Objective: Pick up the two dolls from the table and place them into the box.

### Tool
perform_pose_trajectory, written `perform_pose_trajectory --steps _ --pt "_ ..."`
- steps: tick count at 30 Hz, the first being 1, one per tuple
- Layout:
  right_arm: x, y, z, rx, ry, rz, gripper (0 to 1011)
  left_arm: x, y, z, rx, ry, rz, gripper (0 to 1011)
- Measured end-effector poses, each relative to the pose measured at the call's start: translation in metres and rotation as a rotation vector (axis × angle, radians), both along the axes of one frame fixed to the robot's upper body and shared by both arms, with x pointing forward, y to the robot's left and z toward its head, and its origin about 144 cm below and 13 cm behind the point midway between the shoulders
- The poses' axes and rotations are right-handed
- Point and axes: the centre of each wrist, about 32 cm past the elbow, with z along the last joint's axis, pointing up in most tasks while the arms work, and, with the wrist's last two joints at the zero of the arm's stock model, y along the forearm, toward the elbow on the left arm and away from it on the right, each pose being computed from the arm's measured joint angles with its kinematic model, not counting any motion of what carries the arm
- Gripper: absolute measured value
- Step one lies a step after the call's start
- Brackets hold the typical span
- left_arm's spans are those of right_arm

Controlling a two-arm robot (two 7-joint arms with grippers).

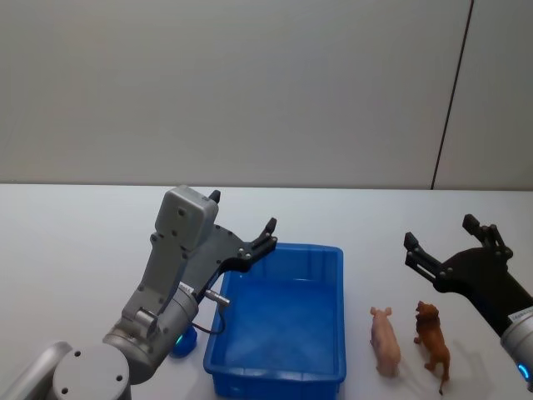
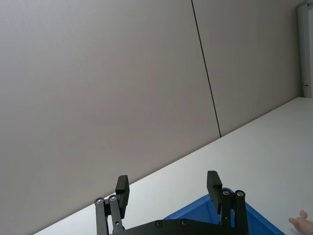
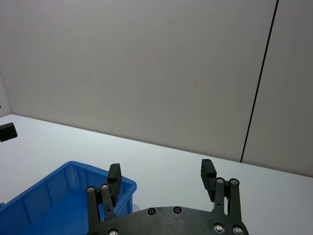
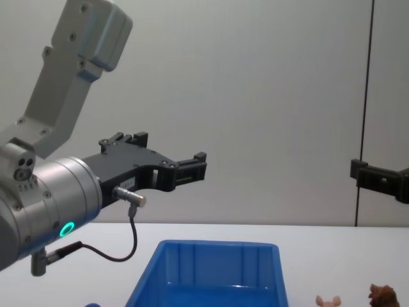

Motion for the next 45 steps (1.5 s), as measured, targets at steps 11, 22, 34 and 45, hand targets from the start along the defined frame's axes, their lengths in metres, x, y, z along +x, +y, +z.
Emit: perform_pose_trajectory --steps 11,22,34,45 --pt "0.000 0.000 0.000 0.000 0.000 0.000 1001 0.000 0.000 0.000 0.000 0.000 0.000 1001" --pt "0.001 0.000 0.000 0.000 0.001 -0.001 1001 0.000 0.000 0.000 0.000 0.000 0.000 1001" --pt "0.003 -0.001 -0.005 -0.016 0.060 -0.030 1001 0.000 0.000 0.000 0.000 0.000 0.000 1001" --pt "0.000 0.000 -0.013 -0.041 0.158 -0.075 1001 0.000 0.000 0.000 0.000 0.000 0.000 1001"
